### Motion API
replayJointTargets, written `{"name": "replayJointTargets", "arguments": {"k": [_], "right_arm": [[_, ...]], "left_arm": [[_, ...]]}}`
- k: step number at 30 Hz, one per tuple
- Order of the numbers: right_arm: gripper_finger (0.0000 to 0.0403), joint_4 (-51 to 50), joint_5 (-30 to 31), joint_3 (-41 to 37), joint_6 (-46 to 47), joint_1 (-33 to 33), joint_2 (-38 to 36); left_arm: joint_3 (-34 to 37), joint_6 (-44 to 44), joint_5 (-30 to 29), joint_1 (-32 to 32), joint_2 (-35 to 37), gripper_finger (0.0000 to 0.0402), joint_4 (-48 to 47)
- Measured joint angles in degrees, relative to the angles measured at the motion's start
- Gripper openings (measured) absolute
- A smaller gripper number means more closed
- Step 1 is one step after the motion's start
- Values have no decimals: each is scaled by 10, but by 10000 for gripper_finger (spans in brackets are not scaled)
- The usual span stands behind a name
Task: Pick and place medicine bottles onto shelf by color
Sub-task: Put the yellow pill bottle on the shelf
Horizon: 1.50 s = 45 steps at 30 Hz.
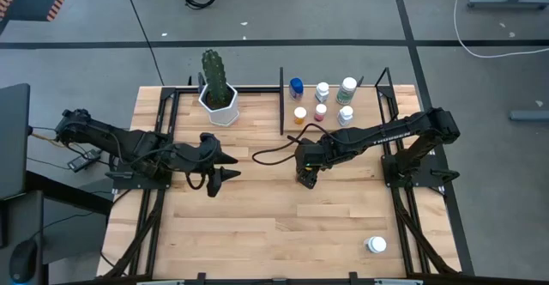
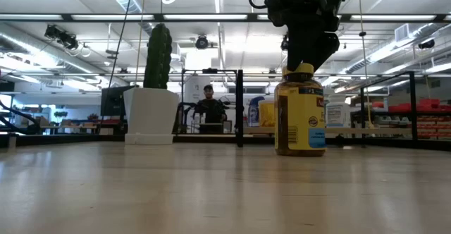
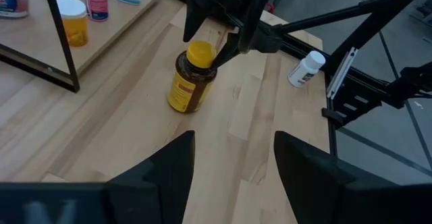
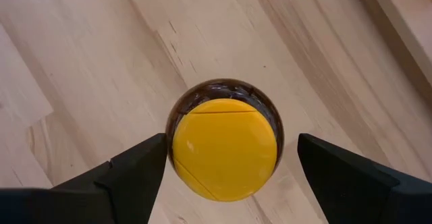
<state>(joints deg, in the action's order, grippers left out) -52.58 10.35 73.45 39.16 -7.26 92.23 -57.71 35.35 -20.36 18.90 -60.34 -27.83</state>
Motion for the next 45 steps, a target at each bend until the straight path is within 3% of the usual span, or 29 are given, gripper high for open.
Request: {"name": "replayJointTargets", "arguments": {"k": [6, 20, 34, 45], "right_arm": [[327, 0, -8, 0, 2, 0, 0], [232, 0, -15, 0, 5, 0, -1], [236, -76, -38, -1, 58, 0, -53], [236, -232, 46, 0, 159, 5, -172]], "left_arm": [[0, 0, 0, 0, 0, 200, 0], [0, 0, -2, 0, 0, 194, -4], [0, 0, -2, 0, 0, 185, -4], [0, 0, -2, 0, 0, 178, -7]]}}
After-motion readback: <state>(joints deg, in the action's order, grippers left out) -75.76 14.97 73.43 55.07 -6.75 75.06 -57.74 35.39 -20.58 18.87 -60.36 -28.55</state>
